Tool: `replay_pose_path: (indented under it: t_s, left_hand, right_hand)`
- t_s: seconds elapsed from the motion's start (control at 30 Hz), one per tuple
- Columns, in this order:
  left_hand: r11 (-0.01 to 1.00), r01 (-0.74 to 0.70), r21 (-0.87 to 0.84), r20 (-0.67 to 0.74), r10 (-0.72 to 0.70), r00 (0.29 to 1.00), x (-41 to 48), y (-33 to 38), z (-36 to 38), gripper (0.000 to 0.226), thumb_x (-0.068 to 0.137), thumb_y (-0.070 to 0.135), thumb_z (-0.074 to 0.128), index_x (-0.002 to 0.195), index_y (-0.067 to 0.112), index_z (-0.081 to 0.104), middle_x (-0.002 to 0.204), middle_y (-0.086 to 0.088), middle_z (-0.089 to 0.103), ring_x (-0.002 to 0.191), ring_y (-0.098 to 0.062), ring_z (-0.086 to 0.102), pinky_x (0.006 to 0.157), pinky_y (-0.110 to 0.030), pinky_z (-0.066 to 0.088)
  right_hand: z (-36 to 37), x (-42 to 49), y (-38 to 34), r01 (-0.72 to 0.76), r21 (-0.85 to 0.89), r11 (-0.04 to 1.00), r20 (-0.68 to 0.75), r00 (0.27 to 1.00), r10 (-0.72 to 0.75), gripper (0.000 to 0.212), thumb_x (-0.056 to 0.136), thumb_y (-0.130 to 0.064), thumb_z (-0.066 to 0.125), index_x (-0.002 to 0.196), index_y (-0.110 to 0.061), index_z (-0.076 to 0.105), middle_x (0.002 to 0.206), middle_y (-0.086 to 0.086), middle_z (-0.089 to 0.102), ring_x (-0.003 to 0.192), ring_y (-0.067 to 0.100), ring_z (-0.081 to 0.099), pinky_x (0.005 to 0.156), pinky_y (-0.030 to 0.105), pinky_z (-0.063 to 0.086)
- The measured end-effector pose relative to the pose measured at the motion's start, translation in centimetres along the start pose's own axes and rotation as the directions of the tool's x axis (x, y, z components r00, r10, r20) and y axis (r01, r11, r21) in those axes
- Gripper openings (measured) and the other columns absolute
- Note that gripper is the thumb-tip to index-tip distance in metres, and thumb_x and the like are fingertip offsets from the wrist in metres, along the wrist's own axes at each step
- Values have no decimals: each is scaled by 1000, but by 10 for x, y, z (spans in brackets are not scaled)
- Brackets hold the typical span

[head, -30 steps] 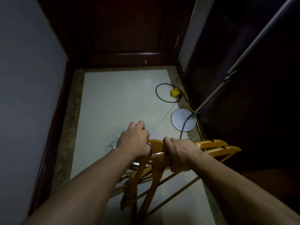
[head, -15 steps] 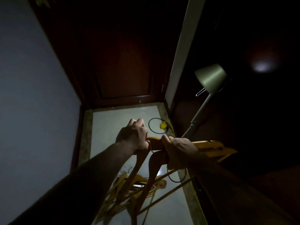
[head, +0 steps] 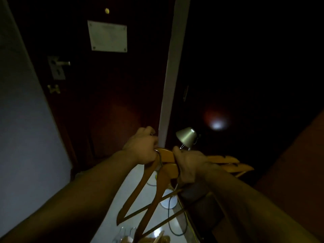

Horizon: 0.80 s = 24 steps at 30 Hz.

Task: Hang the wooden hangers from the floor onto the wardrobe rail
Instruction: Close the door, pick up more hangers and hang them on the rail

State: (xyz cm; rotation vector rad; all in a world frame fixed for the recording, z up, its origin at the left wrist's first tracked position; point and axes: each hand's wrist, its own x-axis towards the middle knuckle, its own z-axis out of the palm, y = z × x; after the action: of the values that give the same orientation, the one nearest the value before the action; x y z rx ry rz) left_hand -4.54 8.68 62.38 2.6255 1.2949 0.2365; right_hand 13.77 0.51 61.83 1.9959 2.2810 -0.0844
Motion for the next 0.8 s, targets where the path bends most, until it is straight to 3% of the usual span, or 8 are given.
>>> replay_pose_path:
  t_s: [0.07,0.13,0.23,0.37,0.47,0.57,0.67,0.8]
  left_hand:
    - [999,-50,-3,-78,49,996,-6,23,-26,25,84,30,67,108,24,63,146,3,34,132,-20,32,100,-36,46]
    - [993,-110,-30,-145,105,984,-11,44,-46,43,82,31,69,124,29,57,147,3,33,133,-19,32,100,-37,47]
    - [965,-208,-158,-218,171,961,-18,75,-65,88,80,27,74,152,36,24,156,3,25,140,-22,30,101,-37,47]
    - [878,-265,-398,-319,139,938,-28,131,-79,110,83,31,77,157,38,-4,162,-1,21,143,-25,33,99,-39,47]
    - [837,-204,-508,-130,160,979,-29,175,-82,102,85,46,73,159,28,6,156,-3,38,139,-26,43,105,-40,41]
    - [823,-253,-509,106,352,930,-35,229,-79,57,87,55,66,137,29,53,130,3,62,121,-19,59,105,-40,46]
    - [719,-344,-604,58,470,881,-44,294,-75,27,95,45,60,114,27,65,113,6,68,108,-13,64,102,-44,49]
    - [554,-359,-751,52,592,805,-60,385,-73,21,99,40,56,111,24,63,109,2,72,101,-14,69,97,-41,53]
  right_hand:
    - [-25,-24,2,-41,9,999,-18,999,41,78,73,-49,77,130,-17,35,112,6,64,96,30,66,85,40,53]
    - [-50,-49,8,-85,14,996,-46,995,86,85,70,-53,79,131,-18,33,114,5,64,99,29,66,88,37,50]
    - [-77,-90,15,-154,26,988,-72,985,156,88,67,-58,79,131,-20,32,113,2,62,99,27,65,85,35,47]
    - [-106,-158,35,-305,19,952,-113,946,305,74,72,-49,79,124,-22,34,104,1,57,93,25,64,85,42,53]
    - [-125,-216,58,-421,90,903,-139,892,430,72,71,-38,82,123,-27,34,103,-1,56,93,23,63,87,44,55]
    - [-149,-276,84,-481,144,865,-153,853,499,73,70,-39,84,121,-28,33,102,-3,56,92,20,62,86,42,56]
    - [-166,-339,108,-532,174,829,-176,811,558,69,69,-40,83,116,-28,34,100,-4,55,89,19,62,84,44,57]
    - [-176,-424,137,-643,184,743,-176,722,668,73,69,-42,85,120,-28,34,103,-3,56,93,20,61,87,44,55]
